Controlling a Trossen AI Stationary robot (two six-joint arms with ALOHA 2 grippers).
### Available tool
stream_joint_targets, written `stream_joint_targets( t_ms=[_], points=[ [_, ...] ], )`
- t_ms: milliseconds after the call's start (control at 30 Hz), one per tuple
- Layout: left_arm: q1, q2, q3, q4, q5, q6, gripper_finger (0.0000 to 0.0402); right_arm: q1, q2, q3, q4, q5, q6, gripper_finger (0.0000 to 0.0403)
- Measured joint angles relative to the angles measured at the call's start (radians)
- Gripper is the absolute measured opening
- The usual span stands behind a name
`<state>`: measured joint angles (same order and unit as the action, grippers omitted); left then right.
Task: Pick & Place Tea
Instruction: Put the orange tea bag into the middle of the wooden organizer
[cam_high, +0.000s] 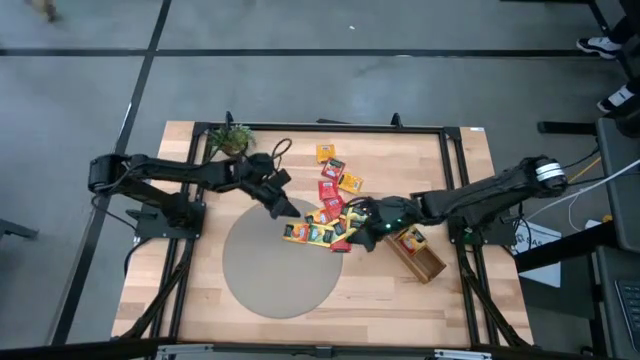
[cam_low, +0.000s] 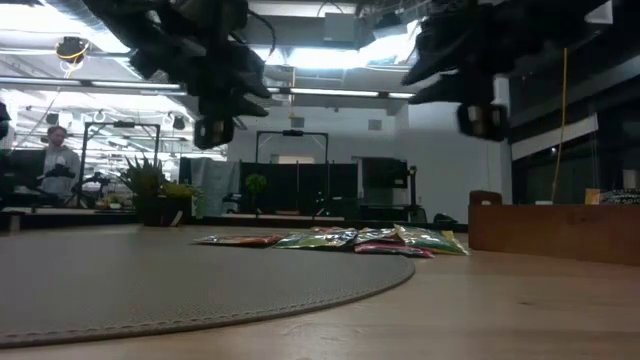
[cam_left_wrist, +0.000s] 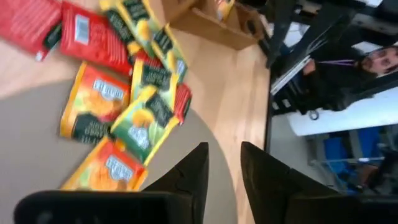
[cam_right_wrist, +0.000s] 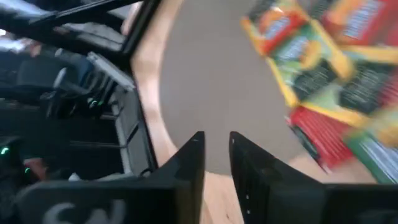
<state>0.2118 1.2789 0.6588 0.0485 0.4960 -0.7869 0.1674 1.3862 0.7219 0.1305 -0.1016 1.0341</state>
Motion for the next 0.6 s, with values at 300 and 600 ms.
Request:
stream_joint_targets(
  t_ms=[300,600],
  points=[
    [-0.177,-0.199,-0.177,0.001,-0.403,-0.329,0.0088,-0.053,0.226,0.099,0.135,-0.007,-0.143,0.0009],
    [-0.341,-0.214,-0.236,-0.001,-0.555,-0.573,0.0088,-0.119,0.487,0.425,-0.064,-0.049,-0.341,0.0005]
  ],
)
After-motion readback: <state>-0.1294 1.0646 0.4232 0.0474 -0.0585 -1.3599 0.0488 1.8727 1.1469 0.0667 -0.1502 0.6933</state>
